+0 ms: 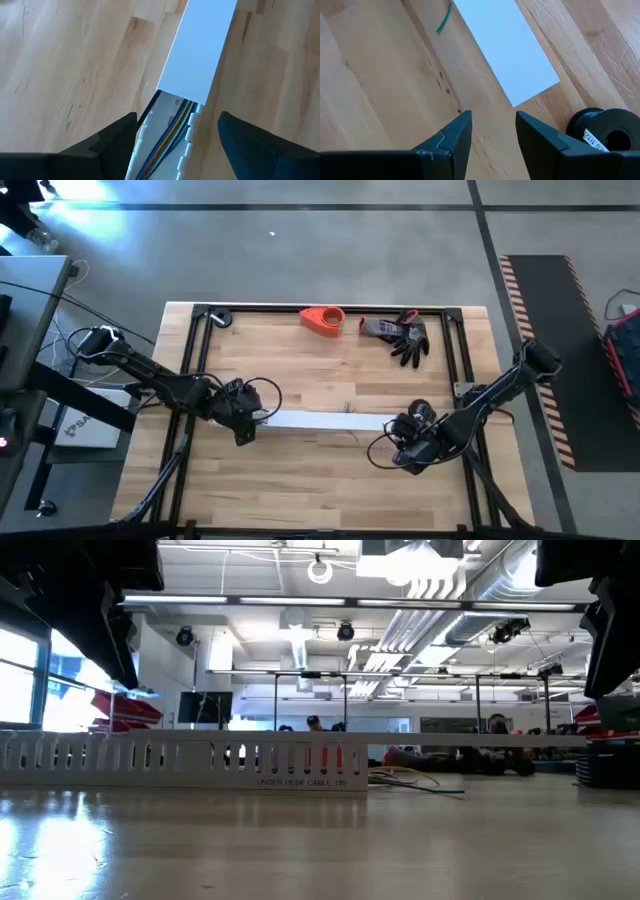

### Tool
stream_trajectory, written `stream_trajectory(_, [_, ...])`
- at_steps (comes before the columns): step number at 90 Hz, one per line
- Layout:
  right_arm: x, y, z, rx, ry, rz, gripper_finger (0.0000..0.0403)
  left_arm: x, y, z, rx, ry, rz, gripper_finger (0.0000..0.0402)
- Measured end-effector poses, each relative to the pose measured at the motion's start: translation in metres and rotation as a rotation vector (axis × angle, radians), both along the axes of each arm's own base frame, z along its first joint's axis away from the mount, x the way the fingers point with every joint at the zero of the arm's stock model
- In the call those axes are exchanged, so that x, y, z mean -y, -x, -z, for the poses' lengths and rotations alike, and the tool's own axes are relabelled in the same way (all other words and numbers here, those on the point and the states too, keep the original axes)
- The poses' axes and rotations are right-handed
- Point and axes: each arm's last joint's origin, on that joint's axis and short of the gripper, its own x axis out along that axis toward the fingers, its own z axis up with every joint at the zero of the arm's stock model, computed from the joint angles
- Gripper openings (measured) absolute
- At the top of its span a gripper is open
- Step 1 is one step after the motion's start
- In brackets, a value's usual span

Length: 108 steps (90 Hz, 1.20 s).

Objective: Ziptie cables
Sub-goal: Close the white cable duct

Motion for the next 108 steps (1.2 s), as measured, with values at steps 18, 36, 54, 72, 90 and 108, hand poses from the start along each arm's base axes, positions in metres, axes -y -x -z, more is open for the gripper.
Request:
stream_trajectory(18, [0.000, 0.000, 0.000, 0.000, 0.000, 0.000, 0.0138, 0.000, 0.000, 0.000, 0.002, -0.010, 0.011, 0.0257])
stream_trajectory(36, [0.000, 0.000, 0.000, 0.000, 0.000, 0.000, 0.0138, 0.001, -0.004, -0.002, 0.034, -0.040, 0.078, 0.0257])
stream_trajectory(54, [0.000, -0.001, 0.000, 0.023, 0.010, 0.023, 0.0138, -0.001, -0.013, -0.005, 0.084, -0.062, 0.151, 0.0258])
stream_trajectory(72, [0.004, -0.004, -0.001, 0.036, 0.028, 0.025, 0.0138, -0.002, -0.023, 0.005, 0.029, -0.106, 0.245, 0.0278])
stream_trajectory(90, [0.005, -0.007, -0.001, 0.048, 0.018, 0.035, 0.0138, 0.001, -0.032, 0.028, -0.110, -0.037, 0.330, 0.0308])
stream_trajectory(108, [0.005, -0.006, -0.001, 0.047, 0.019, 0.034, 0.0138, -0.002, -0.036, 0.045, -0.214, -0.093, 0.303, 0.0317])
